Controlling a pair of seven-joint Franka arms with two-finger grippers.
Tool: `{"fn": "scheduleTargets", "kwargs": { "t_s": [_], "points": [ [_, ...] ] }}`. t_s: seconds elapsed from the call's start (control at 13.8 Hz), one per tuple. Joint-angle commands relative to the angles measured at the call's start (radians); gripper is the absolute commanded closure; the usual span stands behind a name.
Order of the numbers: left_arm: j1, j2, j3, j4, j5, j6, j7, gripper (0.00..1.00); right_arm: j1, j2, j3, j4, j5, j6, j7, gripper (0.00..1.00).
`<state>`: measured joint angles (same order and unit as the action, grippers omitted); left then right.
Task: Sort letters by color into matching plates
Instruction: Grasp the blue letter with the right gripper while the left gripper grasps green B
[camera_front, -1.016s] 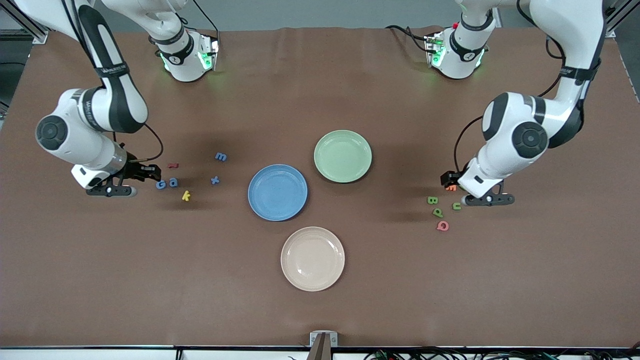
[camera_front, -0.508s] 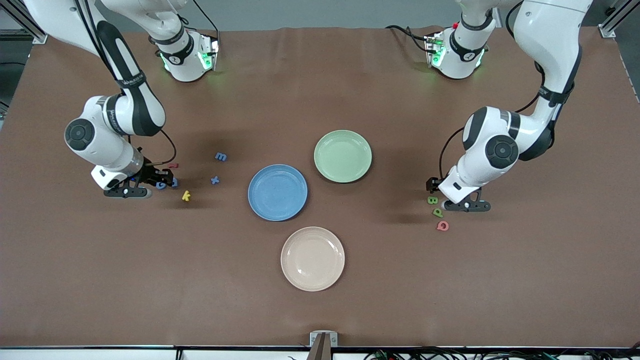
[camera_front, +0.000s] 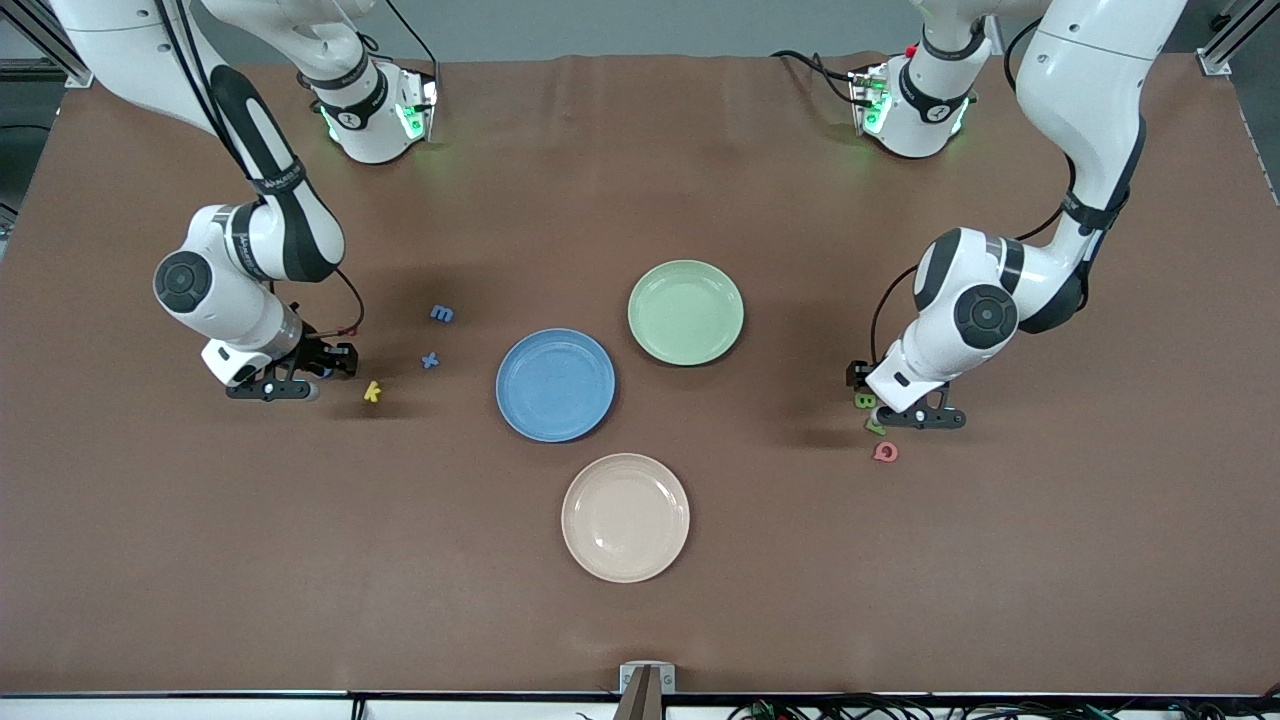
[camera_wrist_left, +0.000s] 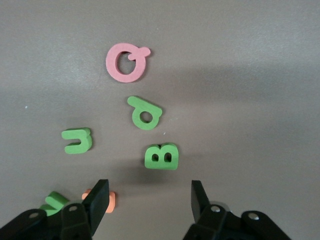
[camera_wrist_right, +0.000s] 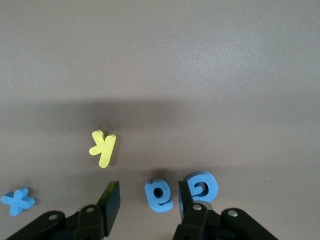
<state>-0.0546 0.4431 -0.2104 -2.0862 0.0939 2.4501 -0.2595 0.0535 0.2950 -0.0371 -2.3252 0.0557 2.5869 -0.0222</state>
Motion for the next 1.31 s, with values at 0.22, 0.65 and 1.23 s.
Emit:
{"fn": "scheduleTargets", "kwargs": {
  "t_s": [0.22, 0.65, 1.23],
  "points": [
    [-0.004, 0.054, 0.000, 0.000, 0.017, 0.075, -0.015, 0.27, 0.005, 0.026, -0.004, -0.016, 0.004, 0.036, 0.007, 0.44],
    [-0.002, 0.092, 0.002, 0.005, 0.018, 0.130, -0.015, 0.35, 0.005, 0.045, -0.004, -0.023, 0.004, 0.050, 0.007, 0.44],
    [0.001, 0.091, 0.002, 0.005, 0.021, 0.129, -0.009, 0.55, 0.006, 0.067, -0.003, -0.029, 0.004, 0.073, 0.008, 0.44]
  ]
}}
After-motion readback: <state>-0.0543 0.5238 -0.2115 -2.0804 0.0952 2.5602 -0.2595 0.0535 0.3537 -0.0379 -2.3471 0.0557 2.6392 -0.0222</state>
